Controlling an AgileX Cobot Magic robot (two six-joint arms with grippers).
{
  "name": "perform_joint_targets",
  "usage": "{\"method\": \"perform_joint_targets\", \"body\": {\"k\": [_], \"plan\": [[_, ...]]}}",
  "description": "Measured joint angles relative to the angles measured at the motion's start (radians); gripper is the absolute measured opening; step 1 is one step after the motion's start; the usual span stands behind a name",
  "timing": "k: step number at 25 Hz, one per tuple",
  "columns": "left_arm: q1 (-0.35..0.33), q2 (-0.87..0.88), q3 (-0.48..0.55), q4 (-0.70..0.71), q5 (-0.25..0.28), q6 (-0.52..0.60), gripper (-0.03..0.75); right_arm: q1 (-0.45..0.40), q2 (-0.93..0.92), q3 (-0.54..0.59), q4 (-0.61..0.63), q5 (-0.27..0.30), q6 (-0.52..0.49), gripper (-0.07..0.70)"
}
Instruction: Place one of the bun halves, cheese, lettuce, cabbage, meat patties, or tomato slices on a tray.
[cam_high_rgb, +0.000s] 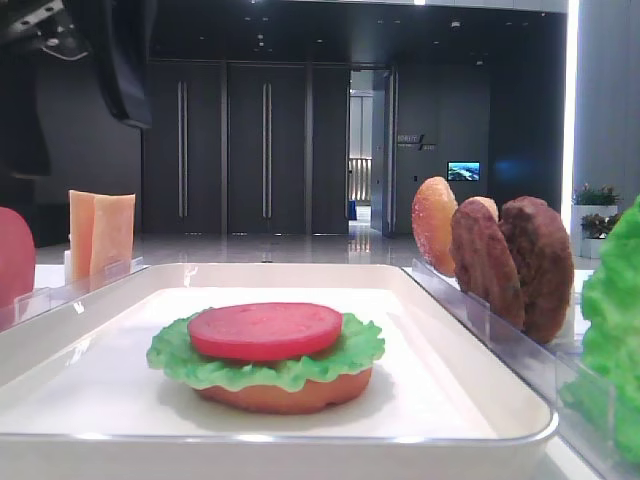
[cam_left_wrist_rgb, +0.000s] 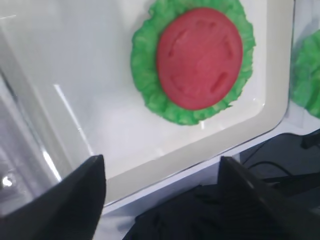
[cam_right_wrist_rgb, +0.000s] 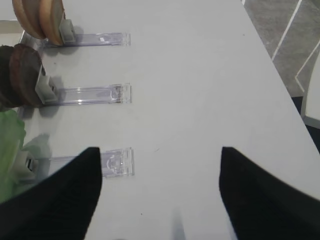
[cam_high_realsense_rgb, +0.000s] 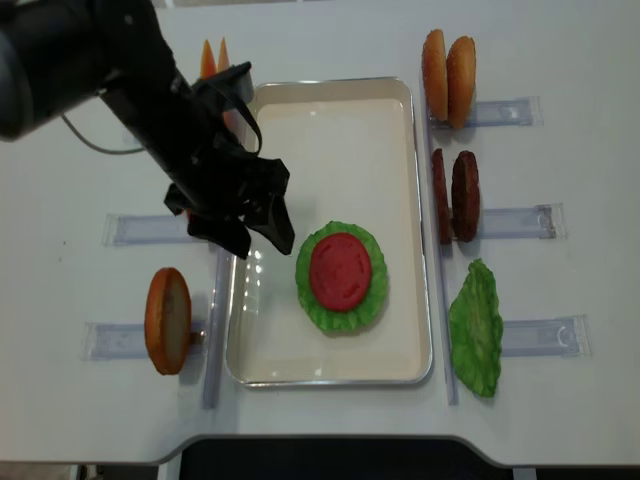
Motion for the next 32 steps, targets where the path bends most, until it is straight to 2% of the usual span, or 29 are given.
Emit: {"method": "perform_joint_targets", "body": {"k": [2,4,16,22,32], "plan": [[0.0,-0.007,-0.039,0.061,0.07,-0.032,0.53,0.0,0.0,0.0,0.0,0.0,0.0,0.476],[0.0,-0.016,-0.075,0.118,0.097,-0.057,0.53,0.0,0.0,0.0,0.001,0.0,0.0,0.476],[0.013,-0.088,-0.1,0.274,0.114,-0.101,0.53,0.0,0.0,0.0,0.004,0.0,0.0,0.476],[0.126,-0.109,-0.1,0.379,0.114,-0.084,0.522,0.0,0.0,0.0,0.004,0.0,0.0,0.476],[0.399,-0.163,-0.1,0.483,0.116,-0.058,0.486,0.0,0.0,0.0,0.005,0.0,0.0,0.476]]}}
